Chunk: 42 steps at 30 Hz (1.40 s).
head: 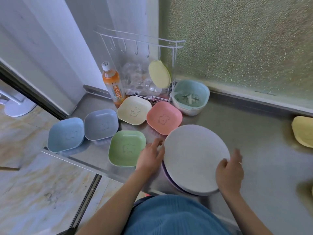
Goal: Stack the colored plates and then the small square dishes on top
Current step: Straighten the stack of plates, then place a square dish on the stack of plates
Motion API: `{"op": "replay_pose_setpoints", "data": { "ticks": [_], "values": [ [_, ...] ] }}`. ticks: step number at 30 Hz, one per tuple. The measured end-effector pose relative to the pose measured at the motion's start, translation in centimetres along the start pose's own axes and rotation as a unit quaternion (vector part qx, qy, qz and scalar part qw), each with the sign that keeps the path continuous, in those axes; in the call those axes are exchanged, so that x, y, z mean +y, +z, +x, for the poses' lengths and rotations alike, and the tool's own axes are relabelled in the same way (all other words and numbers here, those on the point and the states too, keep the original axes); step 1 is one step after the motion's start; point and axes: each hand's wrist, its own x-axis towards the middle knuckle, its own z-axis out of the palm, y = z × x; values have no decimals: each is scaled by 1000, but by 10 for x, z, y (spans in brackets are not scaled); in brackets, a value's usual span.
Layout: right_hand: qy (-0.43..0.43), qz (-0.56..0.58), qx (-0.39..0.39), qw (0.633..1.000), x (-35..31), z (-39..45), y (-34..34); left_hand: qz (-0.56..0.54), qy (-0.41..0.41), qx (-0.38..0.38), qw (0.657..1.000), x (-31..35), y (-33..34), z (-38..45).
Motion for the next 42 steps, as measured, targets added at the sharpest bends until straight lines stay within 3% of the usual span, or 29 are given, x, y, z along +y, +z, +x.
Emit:
{"op": "replay_pose_setpoints", "data": {
  "ticks": [3,6,9,12,16,19,22,24,26,33,38,42],
  "values": [
    [-155,-32,67,985,-35,-15,10,45,-24,118,992,-29,-23,3],
    [-280,-13,-64,958,-84,-36,34,105,-153,202,962,-58,-45,4],
    [-393,-72,-173,900,-124,-55,68,82,-313,177,929,-81,-59,0],
    [-436,-162,-206,861,-140,-61,96,-14,-363,112,925,-100,-65,0],
    [-417,-212,-198,861,-141,-58,113,-48,-301,101,947,-101,-65,-2],
    [-384,-91,-191,899,-145,-51,111,-111,-223,133,959,-84,-67,3],
    [-274,83,-170,943,-153,-42,94,-187,-145,143,961,-51,-69,11],
    [-192,138,-126,963,-153,-31,76,-222,-98,123,962,-23,-70,12],
    [-137,159,-78,975,-142,-17,54,-183,-58,79,978,3,-67,13],
    [-27,74,-4,997,-57,-12,1,-55,112,-37,992,43,-10,18],
    [-35,-10,-50,998,-20,-19,12,114,152,-103,976,26,17,14],
    [-81,-60,-19,995,-32,-15,14,124,163,-97,974,24,13,13]
  ]
}}
